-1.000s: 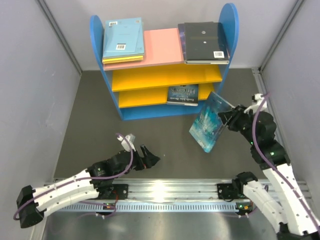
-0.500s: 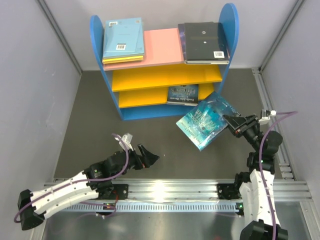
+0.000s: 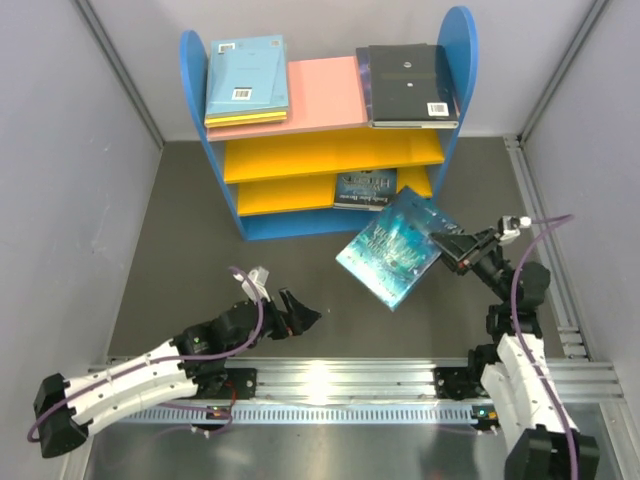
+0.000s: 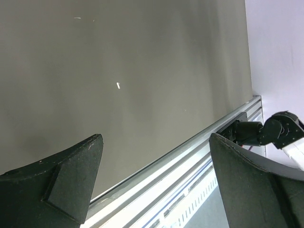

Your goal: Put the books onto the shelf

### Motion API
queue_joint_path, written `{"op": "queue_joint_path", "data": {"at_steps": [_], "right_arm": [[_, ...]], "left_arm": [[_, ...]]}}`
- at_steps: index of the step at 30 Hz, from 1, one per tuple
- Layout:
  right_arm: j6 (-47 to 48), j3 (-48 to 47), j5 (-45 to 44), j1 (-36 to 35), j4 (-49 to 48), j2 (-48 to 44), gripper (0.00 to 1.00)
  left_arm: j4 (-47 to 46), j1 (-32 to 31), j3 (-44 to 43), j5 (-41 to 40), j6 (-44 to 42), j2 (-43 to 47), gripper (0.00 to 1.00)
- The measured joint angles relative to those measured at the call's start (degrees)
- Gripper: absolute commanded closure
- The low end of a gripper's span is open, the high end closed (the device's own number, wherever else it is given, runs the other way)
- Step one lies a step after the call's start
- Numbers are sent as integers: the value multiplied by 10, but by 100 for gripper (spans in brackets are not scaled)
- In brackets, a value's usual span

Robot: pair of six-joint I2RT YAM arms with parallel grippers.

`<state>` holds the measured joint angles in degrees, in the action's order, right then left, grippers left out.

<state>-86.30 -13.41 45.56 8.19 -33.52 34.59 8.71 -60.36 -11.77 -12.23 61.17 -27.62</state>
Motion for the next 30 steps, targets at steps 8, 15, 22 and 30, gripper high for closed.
{"op": "queue_joint_path", "data": {"at_steps": [8,15,22,30], "right_arm": [[26,42,-69,-149,-50,116,100],[25,32,-121,-148,-114,210,100],[21,-10,-125,-148,-175,282,100],[20,-71,-121,-158,-219,383,100]], "left_arm": [[-23,0,0,9,0,-26,2],[-23,0,0,10,0,-4,1],[-23,0,0,9,0,6,1],[-79,0,-2,6,-5,-84,1]]}}
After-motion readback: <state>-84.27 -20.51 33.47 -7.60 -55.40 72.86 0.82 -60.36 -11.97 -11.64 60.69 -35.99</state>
